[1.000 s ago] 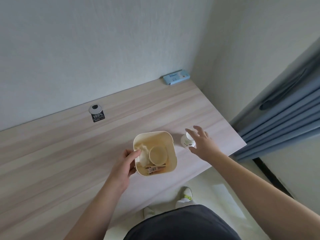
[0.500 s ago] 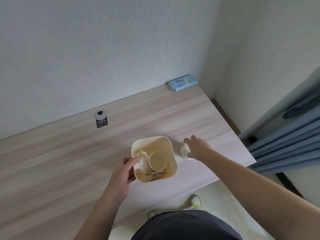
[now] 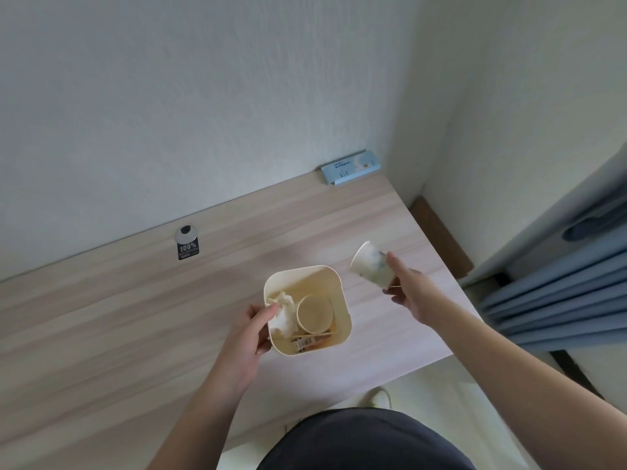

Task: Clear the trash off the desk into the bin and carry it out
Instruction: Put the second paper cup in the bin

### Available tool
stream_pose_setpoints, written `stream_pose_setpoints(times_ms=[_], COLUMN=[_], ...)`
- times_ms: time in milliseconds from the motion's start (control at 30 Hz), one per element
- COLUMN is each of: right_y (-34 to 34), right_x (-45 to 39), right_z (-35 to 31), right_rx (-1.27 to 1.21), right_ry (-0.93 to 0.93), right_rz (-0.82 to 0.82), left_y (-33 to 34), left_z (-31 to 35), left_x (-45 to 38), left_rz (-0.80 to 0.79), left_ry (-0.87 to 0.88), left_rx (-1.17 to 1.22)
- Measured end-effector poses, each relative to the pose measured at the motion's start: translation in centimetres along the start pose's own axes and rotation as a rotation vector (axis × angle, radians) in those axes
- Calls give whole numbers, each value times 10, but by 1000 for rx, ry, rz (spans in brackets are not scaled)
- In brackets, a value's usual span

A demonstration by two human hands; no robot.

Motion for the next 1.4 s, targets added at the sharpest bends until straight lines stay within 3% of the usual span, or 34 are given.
stream_pose_setpoints(times_ms=[67,167,267,600,700,967,1233,1400], right_y=[-9,-14,-14,-7,0,17,24,35], right_x=[1,7,14,43,51,71,74,82], right_z=[2,4,-1,-61,-62,-54,-47,-57], right_rx=[-384,-489,-423,64,69,-230,-157,-35], right_ry=[43,-32,-139,-601,-609,-504,-446,-519], right_rz=[-64,-249,-430,-490,-508,-665,-667,-651], left_y=[10,23,32,45,50,54,43,33], left_z=[0,2,6,4,1,-8,-12,-14], left_x=[-4,-6,-5,-2,-1,3,11,11], left_rz=[5,-1,-1,44,56,72,57,46], left_ry=[-3,9,15,31,37,35,42,34], left_rx=[6,10,11,-29,-51,-27,-38,-45])
Point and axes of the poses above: each hand's wrist, its own x-axis away from the middle knuckle, its own y-axis out of the palm, z = x × y, the point moved 2 cm from there along -x, towards the middle knuckle, and after that the axes turned 7 degrees about -y, right-handed, at the moved point
